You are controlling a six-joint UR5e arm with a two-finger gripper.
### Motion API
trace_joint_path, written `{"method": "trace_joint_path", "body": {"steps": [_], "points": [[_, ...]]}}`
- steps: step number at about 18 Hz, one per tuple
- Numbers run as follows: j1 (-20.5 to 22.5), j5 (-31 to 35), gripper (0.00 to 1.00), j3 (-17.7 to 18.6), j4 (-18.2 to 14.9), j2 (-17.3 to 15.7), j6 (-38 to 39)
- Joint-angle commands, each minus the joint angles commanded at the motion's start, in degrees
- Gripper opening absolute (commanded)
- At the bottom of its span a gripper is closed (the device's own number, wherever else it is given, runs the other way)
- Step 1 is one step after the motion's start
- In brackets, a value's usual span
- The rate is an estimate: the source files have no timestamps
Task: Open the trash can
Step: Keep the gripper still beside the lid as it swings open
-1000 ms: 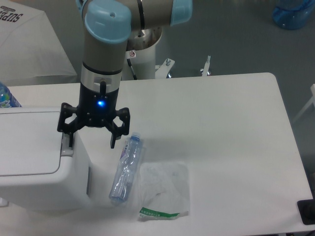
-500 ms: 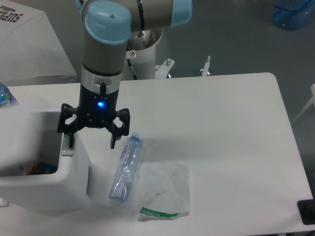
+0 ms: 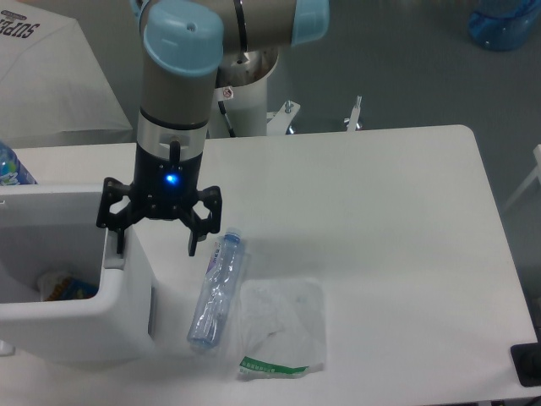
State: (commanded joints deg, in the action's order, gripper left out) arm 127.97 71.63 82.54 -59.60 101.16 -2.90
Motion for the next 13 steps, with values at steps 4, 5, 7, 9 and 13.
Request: {"method": "trace_joint_path", "body": {"steps": [4,5,7,9,13], "points": [[1.49,0.35,1.0,-2.38,2.2,-1.49,-1.58],[2.37,0.87,1.0,-2.38,2.12,-2.19,-3.32],[3.25,3.15,1.0,-2.38,2.03,-3.25,-6.67],[3.78,5.7,1.0,-2.21,1.5,-4.13,-10.79],[4.13,8.43,1.0,-1.77,-0.34,-5.19,-18.89]]}}
